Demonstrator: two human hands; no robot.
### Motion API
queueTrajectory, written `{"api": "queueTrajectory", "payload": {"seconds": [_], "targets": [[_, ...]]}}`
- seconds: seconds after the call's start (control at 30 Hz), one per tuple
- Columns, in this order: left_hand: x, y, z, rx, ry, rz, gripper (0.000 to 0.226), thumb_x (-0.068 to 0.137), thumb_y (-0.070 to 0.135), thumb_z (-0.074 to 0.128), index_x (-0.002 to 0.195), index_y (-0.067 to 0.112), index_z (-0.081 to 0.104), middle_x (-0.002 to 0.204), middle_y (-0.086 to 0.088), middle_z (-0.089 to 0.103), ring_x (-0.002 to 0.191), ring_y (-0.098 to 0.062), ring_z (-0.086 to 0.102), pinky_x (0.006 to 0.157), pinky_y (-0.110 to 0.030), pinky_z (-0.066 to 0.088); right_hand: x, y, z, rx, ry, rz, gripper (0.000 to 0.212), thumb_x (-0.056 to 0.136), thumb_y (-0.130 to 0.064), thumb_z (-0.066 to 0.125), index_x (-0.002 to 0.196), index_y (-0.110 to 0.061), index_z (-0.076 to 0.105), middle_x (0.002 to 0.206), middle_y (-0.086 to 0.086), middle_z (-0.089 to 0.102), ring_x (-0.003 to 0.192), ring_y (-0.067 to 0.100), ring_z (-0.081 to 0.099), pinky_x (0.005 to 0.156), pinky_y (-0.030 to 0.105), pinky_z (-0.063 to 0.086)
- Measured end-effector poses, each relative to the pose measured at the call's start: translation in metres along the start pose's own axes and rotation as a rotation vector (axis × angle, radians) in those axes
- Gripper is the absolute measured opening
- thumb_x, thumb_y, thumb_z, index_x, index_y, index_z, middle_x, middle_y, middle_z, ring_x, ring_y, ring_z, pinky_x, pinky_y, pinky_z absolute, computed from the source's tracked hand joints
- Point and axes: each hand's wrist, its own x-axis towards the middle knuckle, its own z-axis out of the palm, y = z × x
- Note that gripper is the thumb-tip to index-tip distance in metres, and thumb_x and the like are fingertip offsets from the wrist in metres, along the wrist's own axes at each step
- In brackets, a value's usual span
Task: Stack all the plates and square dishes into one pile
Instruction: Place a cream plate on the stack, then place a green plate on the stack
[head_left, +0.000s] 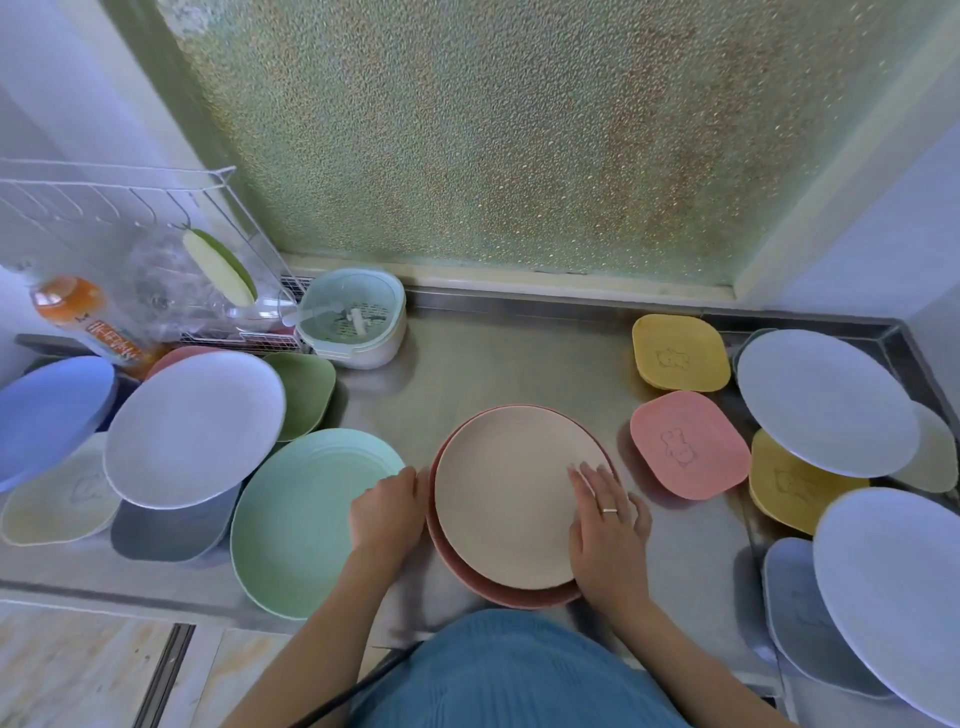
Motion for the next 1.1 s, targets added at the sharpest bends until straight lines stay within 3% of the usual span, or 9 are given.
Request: {"api": "queueTrajectory", "payload": {"seconds": [0.13, 0.23, 0.37, 0.43, 0.5, 0.7, 0.87, 0.97, 1.1], "targets": [[-0.01, -0.04, -0.007, -0.1, 0.146, -0.186, 0.033, 0.101, 0.029, 0.029, 0.078, 0.013, 0.046, 0.075, -0.011, 0.064, 0.069, -0.034, 0.061, 0.057, -0.031, 0.034, 0.009, -0.047, 0.0, 0.056, -0.074, -0.299, 0.047, 0.082, -0.018, 0.035, 0.128, -0.022, 0.048, 0.12, -0.004, 0.065, 0.123, 0.016, 0.051, 0.107, 0.043, 0.017], [-0.019, -0.071, -0.009, -0.163, 0.255, -0.346, 0.025, 0.098, 0.019, 0.036, 0.076, 0.009, 0.044, 0.068, -0.012, 0.058, 0.058, -0.03, 0.048, 0.057, -0.033, 0.036, 0.023, -0.085, 0.006, 0.065, -0.133, -0.445, 0.046, 0.087, -0.02, 0.032, 0.132, -0.021, 0.043, 0.125, -0.001, 0.061, 0.127, 0.017, 0.048, 0.108, 0.043, 0.011], [-0.032, -0.103, -0.01, -0.214, 0.209, -0.573, 0.012, 0.091, 0.013, 0.04, 0.095, 0.005, 0.047, 0.102, -0.016, 0.061, 0.093, -0.034, 0.055, 0.078, -0.041, 0.04, 0.042, -0.134, 0.017, 0.028, -0.229, -0.466, 0.047, 0.097, -0.025, 0.032, 0.143, -0.019, 0.03, 0.137, 0.0, 0.051, 0.138, 0.018, 0.03, 0.109, 0.044, 0.001], [-0.038, -0.116, -0.012, -0.27, 0.155, -0.696, 0.023, 0.087, 0.006, 0.04, 0.109, 0.003, 0.046, 0.117, -0.016, 0.055, 0.109, -0.036, 0.051, 0.086, -0.045, 0.04, 0.049, -0.154, 0.023, -0.039, -0.28, -0.437, 0.052, 0.097, -0.029, 0.034, 0.146, -0.018, 0.021, 0.136, 0.002, 0.051, 0.138, 0.02, 0.028, 0.11, 0.049, 0.005], [-0.042, -0.128, -0.014, -0.342, 0.12, -0.764, 0.033, 0.084, 0.001, 0.04, 0.117, 0.003, 0.043, 0.124, -0.018, 0.049, 0.113, -0.038, 0.048, 0.083, -0.045, 0.041, 0.054, -0.166, 0.027, -0.099, -0.331, -0.375, 0.056, 0.096, -0.029, 0.036, 0.147, -0.016, 0.017, 0.128, 0.005, 0.056, 0.132, 0.022, 0.035, 0.109, 0.05, 0.01], [-0.04, -0.144, -0.014, -0.604, 0.134, -0.704, 0.035, 0.083, -0.006, 0.037, 0.116, 0.005, 0.039, 0.124, -0.019, 0.046, 0.098, -0.035, 0.05, 0.073, -0.039, 0.037, 0.056, -0.178, 0.045, -0.15, -0.368, -0.277, 0.054, 0.091, -0.017, 0.04, 0.143, -0.015, 0.026, 0.114, 0.005, 0.062, 0.118, 0.023, 0.045, 0.106, 0.049, 0.016], [-0.041, -0.154, -0.012, -0.697, 0.176, -0.709, 0.03, 0.084, 0.014, 0.046, 0.114, 0.014, 0.042, 0.105, -0.008, 0.057, 0.08, -0.031, 0.055, 0.063, -0.033, 0.04, 0.058, -0.185, 0.043, 0.062, -0.241, -0.144, 0.049, 0.089, -0.015, 0.041, 0.138, -0.02, 0.04, 0.108, 0.006, 0.065, 0.113, 0.026, 0.048, 0.101, 0.04, 0.027], [-0.037, -0.158, -0.014, -0.841, 0.153, -0.753, 0.018, 0.082, 0.031, 0.048, 0.09, 0.016, 0.053, 0.078, -0.007, 0.055, 0.067, -0.025, 0.049, 0.061, -0.029, 0.038, 0.06, -0.187, 0.036, 0.204, -0.199, -0.078, 0.047, 0.091, -0.015, 0.04, 0.138, -0.021, 0.042, 0.112, 0.007, 0.064, 0.117, 0.027, 0.045, 0.102, 0.042, 0.028], [-0.027, -0.143, -0.016, -0.91, 0.123, -0.631, 0.024, 0.081, 0.031, 0.047, 0.066, 0.013, 0.039, 0.06, -0.005, 0.033, 0.057, -0.019, 0.031, 0.059, -0.03, 0.025, 0.063, -0.162, 0.021, 0.262, -0.152, -0.055, 0.046, 0.09, -0.012, 0.042, 0.135, -0.022, 0.046, 0.103, 0.008, 0.065, 0.11, 0.029, 0.048, 0.095, 0.041, 0.032]]}}
